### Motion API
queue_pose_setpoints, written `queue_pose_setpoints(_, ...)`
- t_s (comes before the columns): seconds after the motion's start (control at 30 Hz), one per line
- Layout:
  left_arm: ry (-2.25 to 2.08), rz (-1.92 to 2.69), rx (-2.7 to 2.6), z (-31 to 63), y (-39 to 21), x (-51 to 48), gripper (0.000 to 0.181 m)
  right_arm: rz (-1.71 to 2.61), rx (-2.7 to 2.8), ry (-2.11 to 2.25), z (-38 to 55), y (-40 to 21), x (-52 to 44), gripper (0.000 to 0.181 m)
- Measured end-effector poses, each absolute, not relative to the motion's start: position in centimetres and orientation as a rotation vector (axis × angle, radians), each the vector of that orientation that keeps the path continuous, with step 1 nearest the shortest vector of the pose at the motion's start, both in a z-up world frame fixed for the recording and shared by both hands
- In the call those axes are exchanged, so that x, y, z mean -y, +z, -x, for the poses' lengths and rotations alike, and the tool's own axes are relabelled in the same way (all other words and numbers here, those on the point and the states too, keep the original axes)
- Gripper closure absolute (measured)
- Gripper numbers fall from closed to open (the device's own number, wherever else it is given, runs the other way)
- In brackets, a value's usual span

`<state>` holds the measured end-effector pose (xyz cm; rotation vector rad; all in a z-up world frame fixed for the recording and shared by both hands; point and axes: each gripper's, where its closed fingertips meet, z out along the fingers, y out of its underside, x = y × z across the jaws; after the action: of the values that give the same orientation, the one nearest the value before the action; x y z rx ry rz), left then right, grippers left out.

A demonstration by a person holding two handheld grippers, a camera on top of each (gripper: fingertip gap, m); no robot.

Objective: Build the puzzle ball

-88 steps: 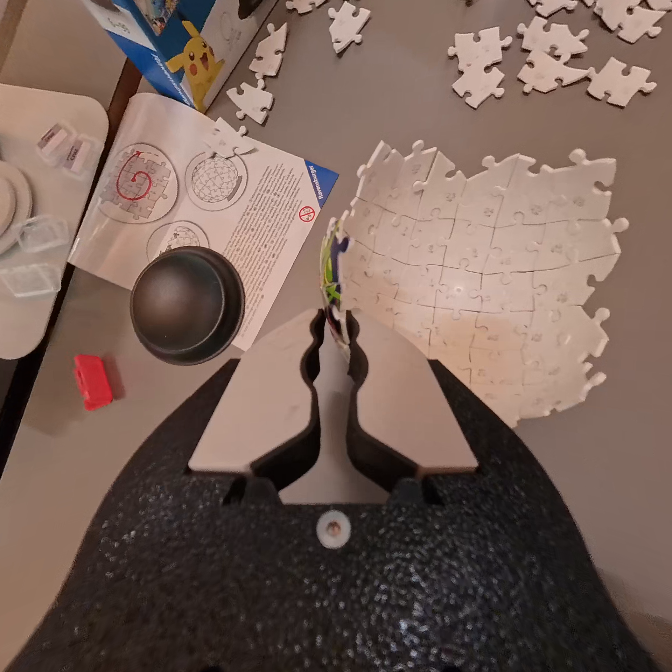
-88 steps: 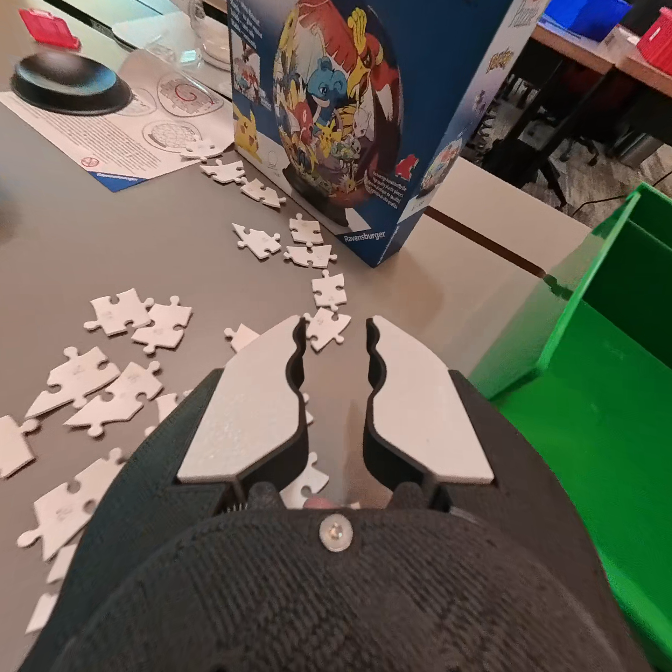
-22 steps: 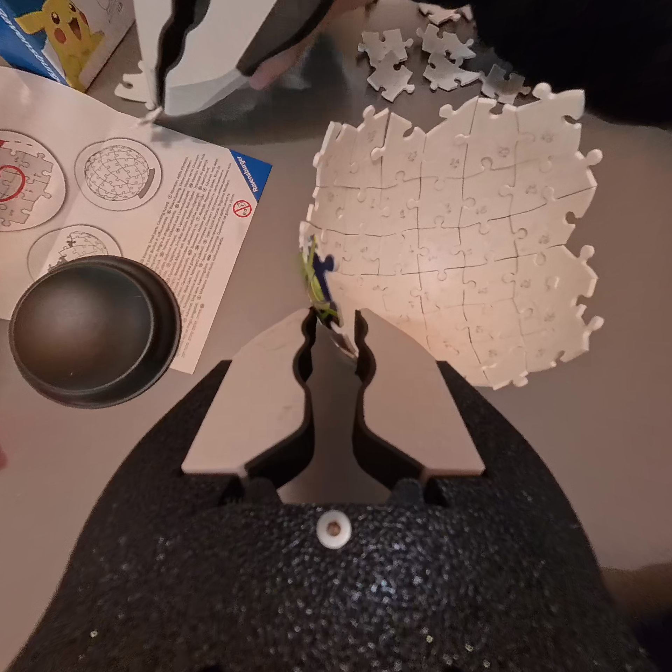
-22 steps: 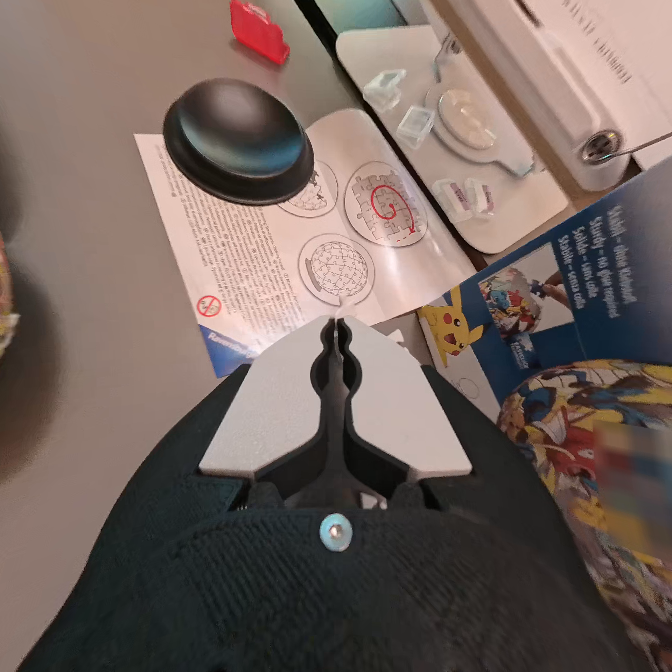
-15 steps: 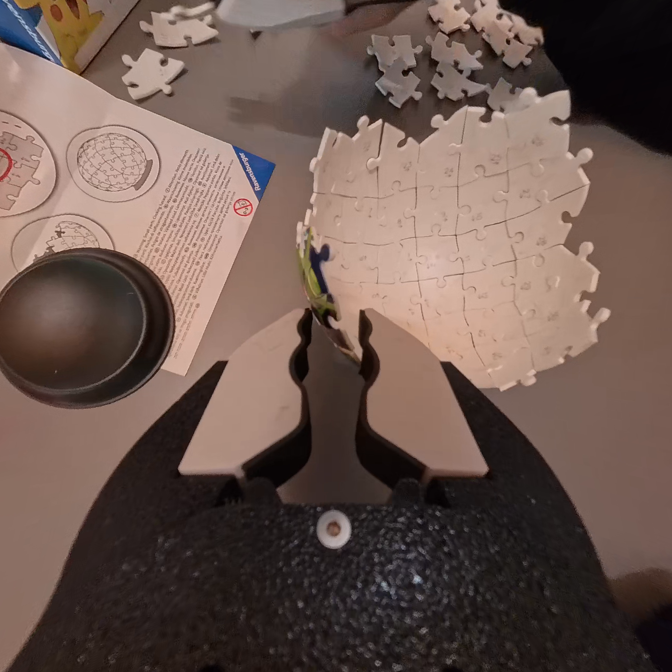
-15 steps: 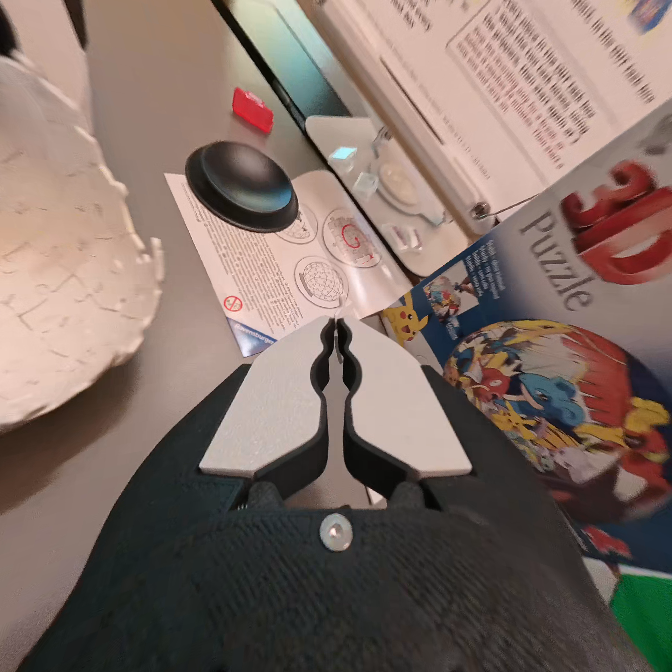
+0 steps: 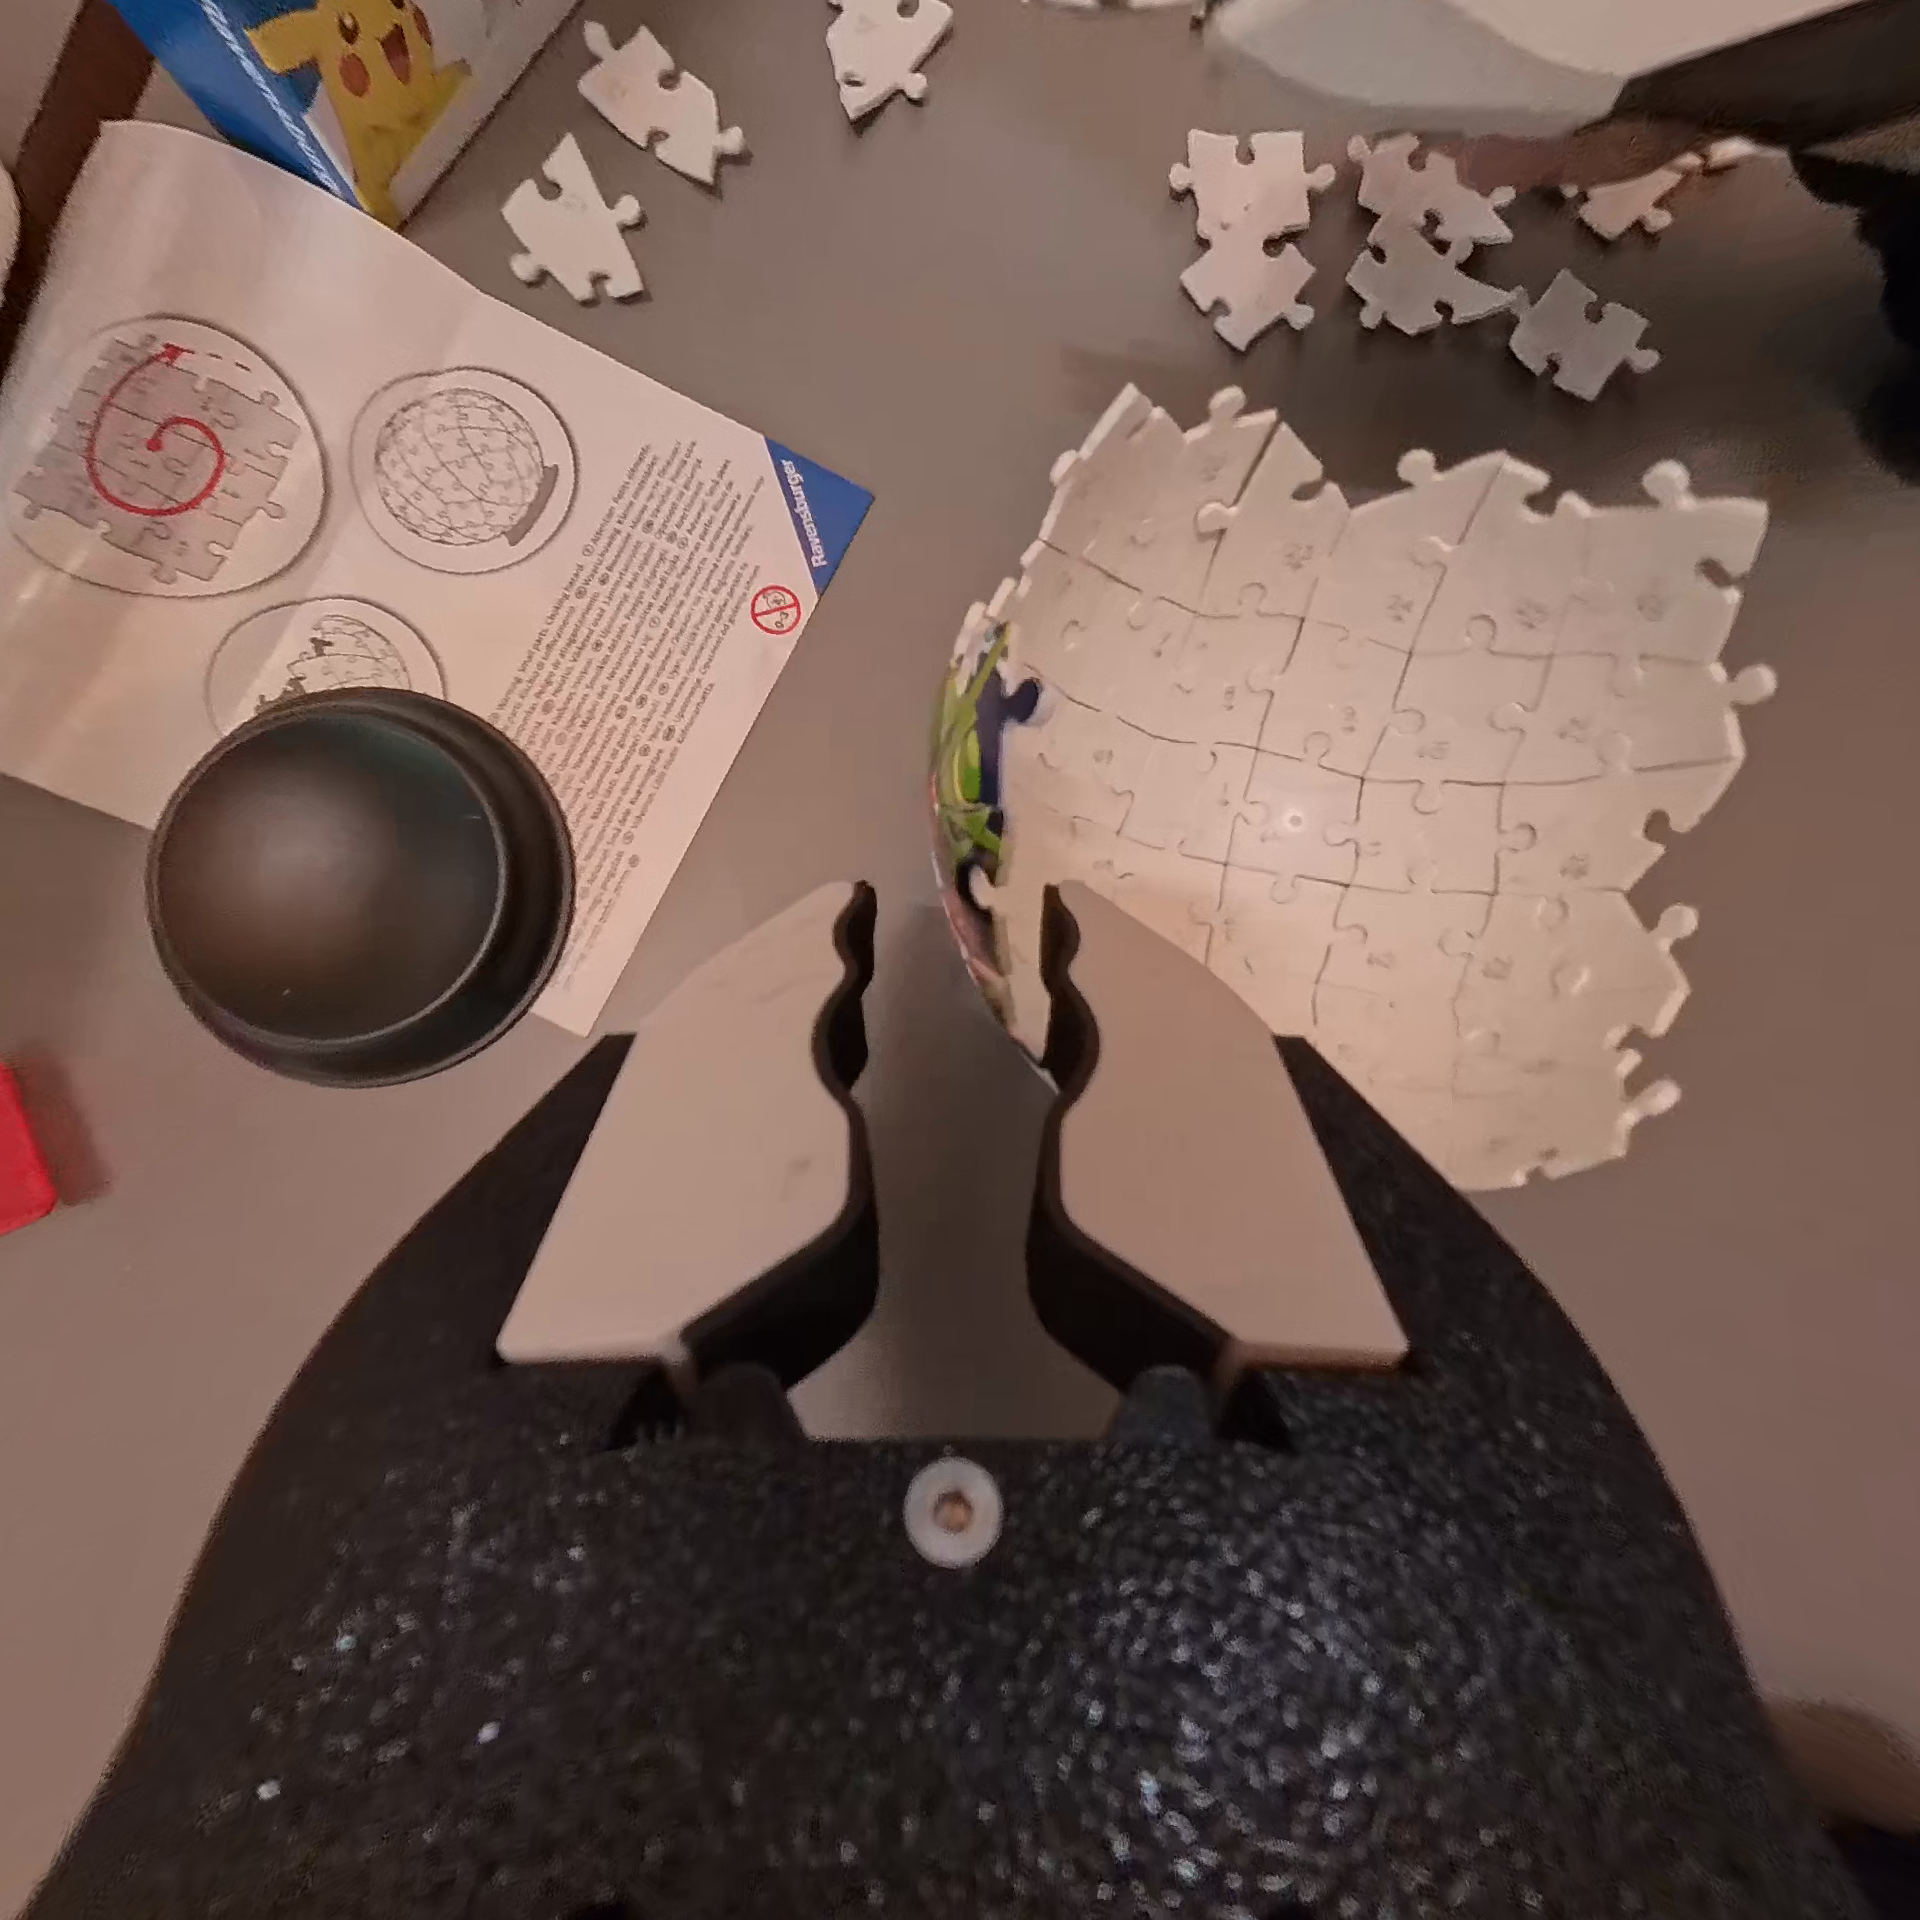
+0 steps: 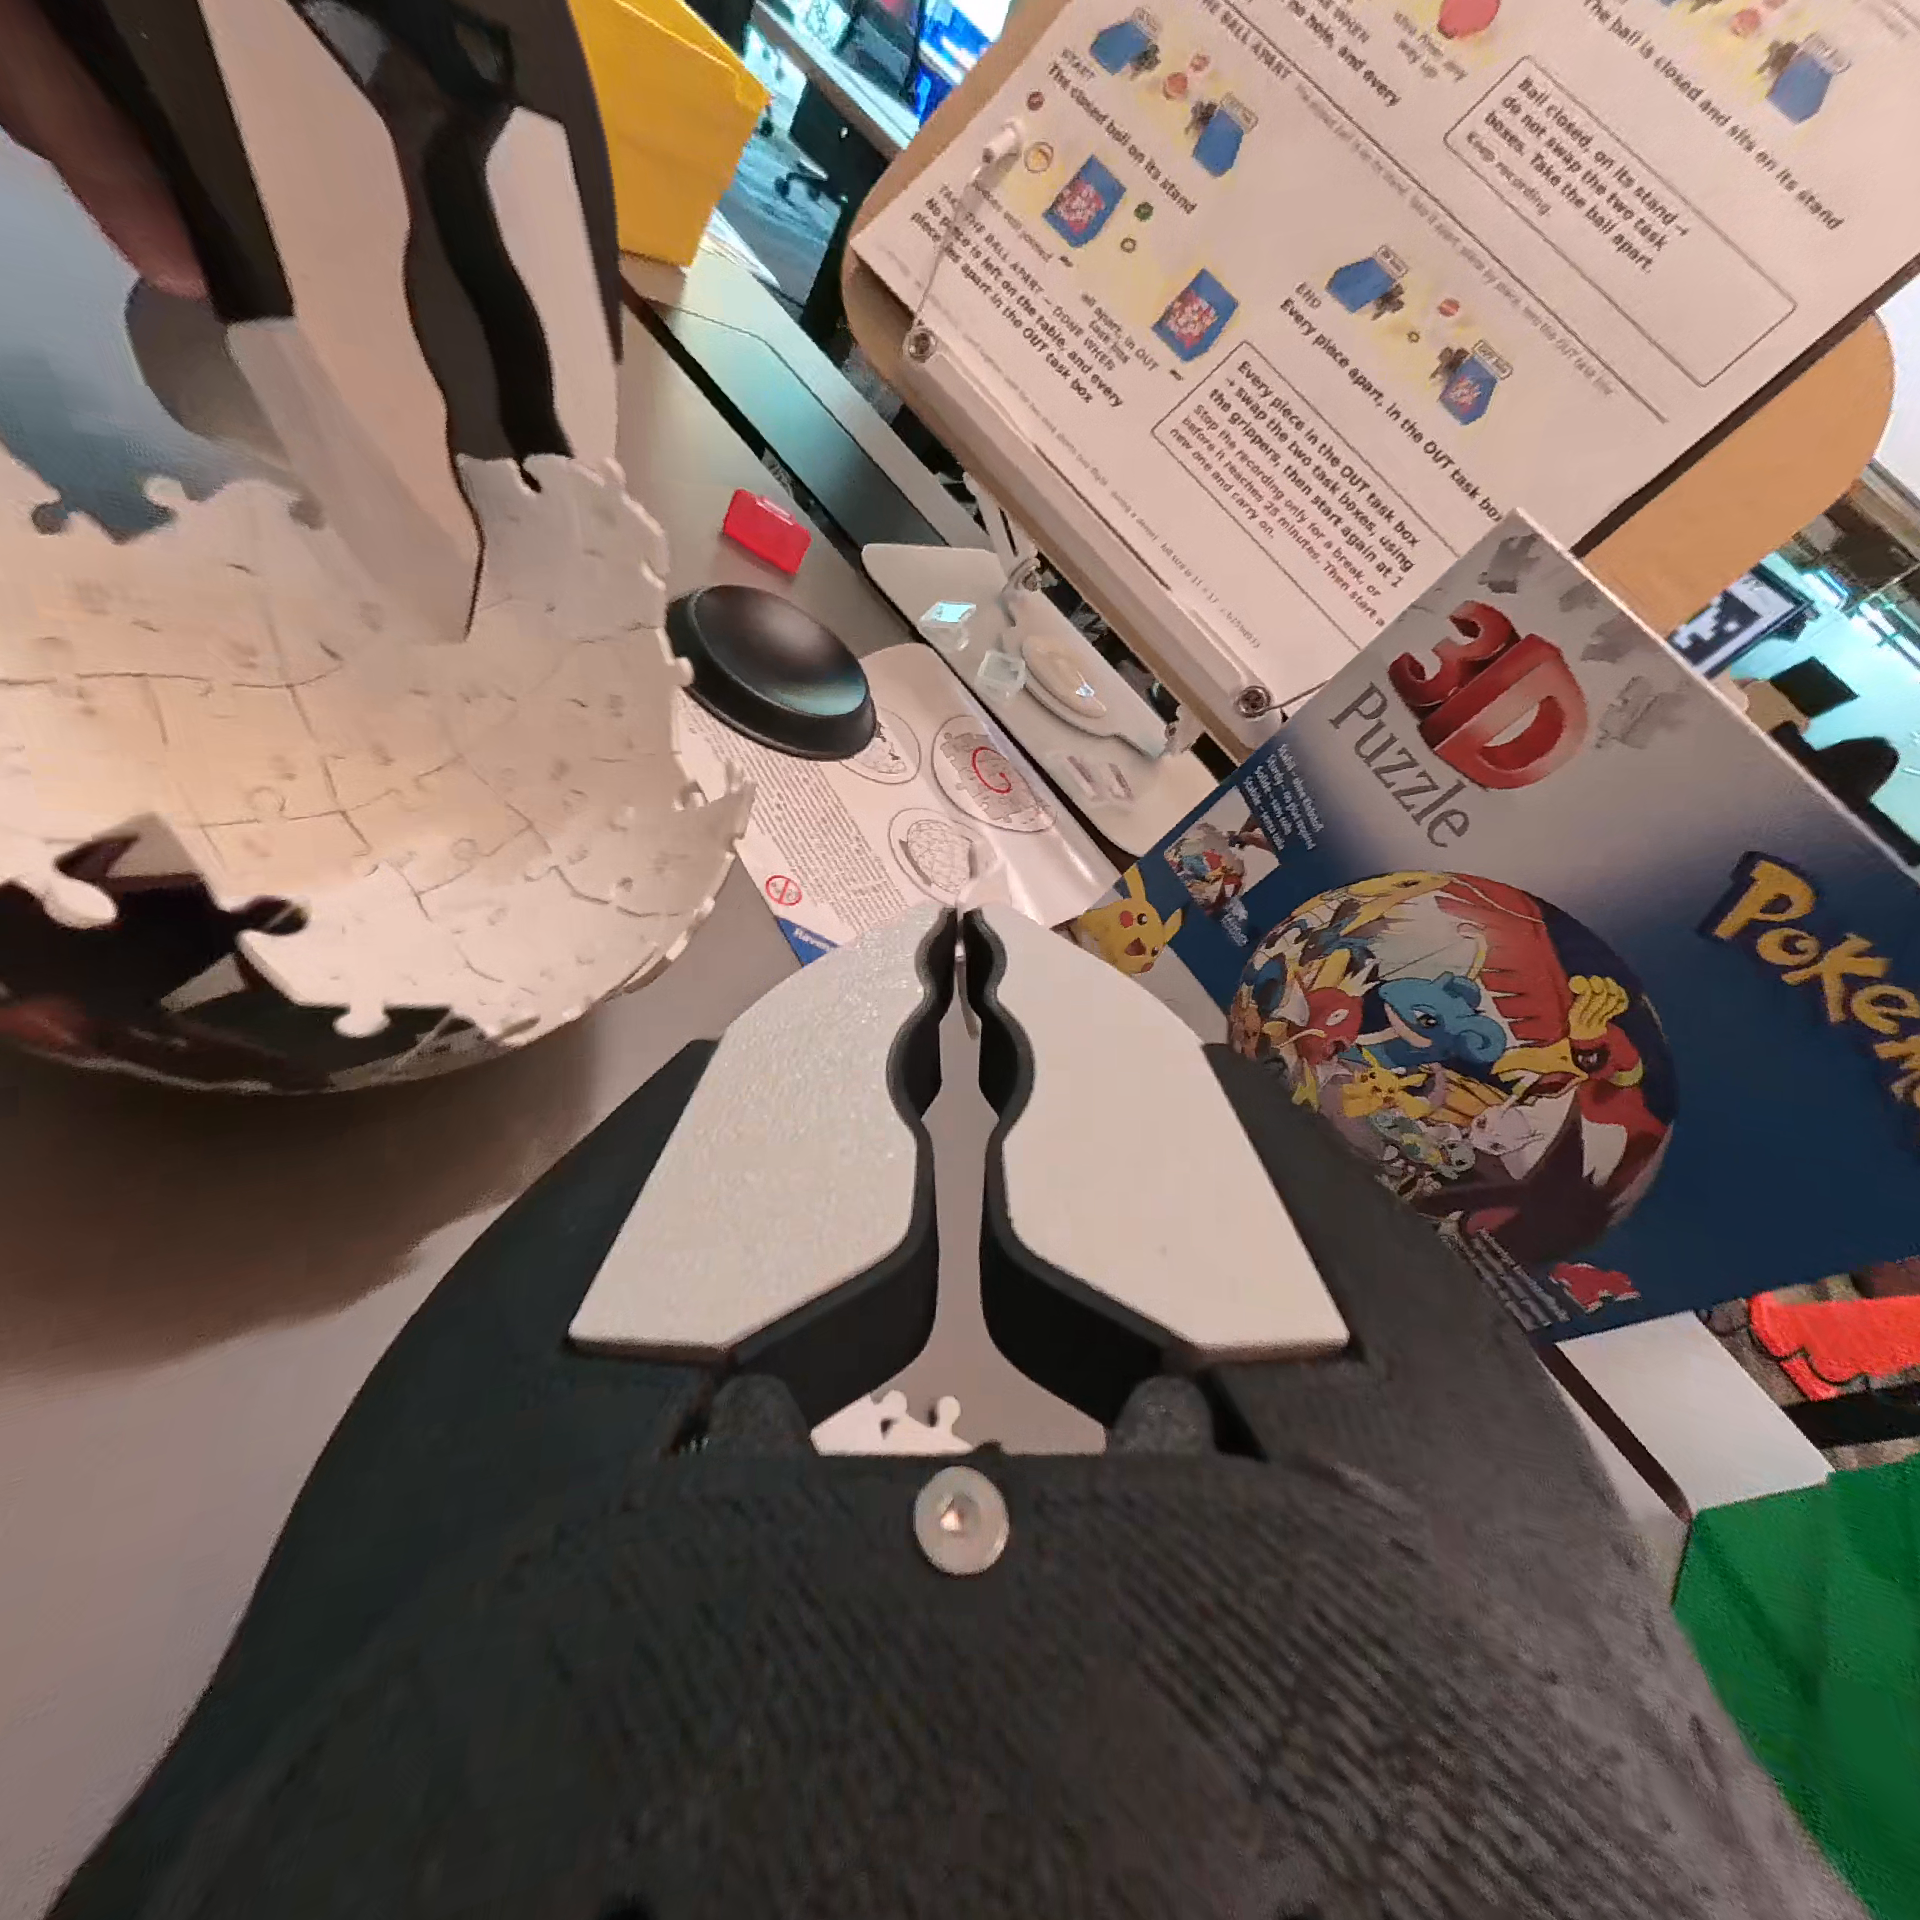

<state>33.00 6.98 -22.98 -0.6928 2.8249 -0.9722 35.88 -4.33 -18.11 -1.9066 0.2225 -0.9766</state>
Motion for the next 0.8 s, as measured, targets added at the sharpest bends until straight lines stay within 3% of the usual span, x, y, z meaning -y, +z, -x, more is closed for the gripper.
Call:
queue_pose_setpoints(0.53, -0.829, 0.915, -2.760, -32.1, -23.3, -6.4, 0.155, 1.792, -0.235, -1.009, -35.8, -18.0, 5.8, 0.179)
queue_pose_setpoints(0.8, -0.865, 1.008, -2.552, -33.1, -18.6, -7.4, 0.146, 1.592, 0.060, -1.513, -34.0, -12.3, 6.5, 0.180)
